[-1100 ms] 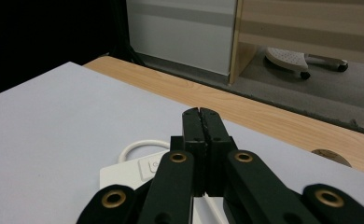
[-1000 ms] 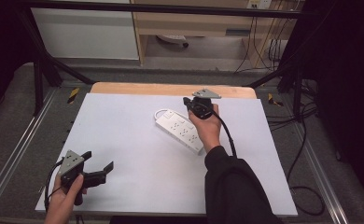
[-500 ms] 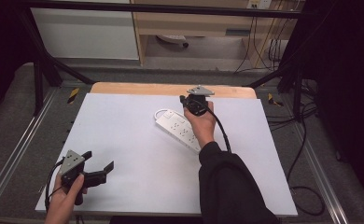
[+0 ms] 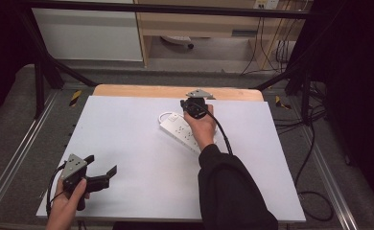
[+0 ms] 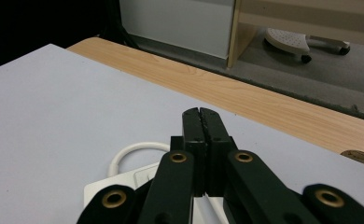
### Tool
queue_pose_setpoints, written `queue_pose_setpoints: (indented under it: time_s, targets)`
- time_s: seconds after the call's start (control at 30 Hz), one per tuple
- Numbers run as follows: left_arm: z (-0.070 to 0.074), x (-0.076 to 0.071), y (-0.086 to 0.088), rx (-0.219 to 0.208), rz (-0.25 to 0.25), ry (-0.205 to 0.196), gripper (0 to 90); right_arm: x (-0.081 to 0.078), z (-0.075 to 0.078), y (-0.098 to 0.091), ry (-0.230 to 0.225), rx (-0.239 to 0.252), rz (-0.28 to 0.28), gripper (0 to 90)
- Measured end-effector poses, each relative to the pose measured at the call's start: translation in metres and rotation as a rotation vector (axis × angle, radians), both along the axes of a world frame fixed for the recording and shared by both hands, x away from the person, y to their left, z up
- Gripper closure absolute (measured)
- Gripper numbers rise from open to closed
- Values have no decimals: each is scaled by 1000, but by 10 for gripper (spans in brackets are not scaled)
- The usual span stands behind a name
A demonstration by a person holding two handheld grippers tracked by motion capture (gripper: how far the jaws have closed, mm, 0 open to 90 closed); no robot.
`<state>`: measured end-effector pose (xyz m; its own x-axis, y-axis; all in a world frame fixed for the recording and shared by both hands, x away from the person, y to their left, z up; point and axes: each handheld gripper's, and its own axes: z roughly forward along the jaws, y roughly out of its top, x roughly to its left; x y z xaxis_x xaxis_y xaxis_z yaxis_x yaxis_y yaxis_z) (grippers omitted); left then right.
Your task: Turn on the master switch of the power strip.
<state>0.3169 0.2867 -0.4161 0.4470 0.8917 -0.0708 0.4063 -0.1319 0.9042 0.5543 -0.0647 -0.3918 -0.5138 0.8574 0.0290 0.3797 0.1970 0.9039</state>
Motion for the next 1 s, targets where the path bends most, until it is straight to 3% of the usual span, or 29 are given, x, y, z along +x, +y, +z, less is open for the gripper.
queue_pose_setpoints:
  time_s: [1.0]
  targets:
    - [0, 0, -1, 1, -13, 2, 60, 15, -20, -3, 107, -51, -6, 900]
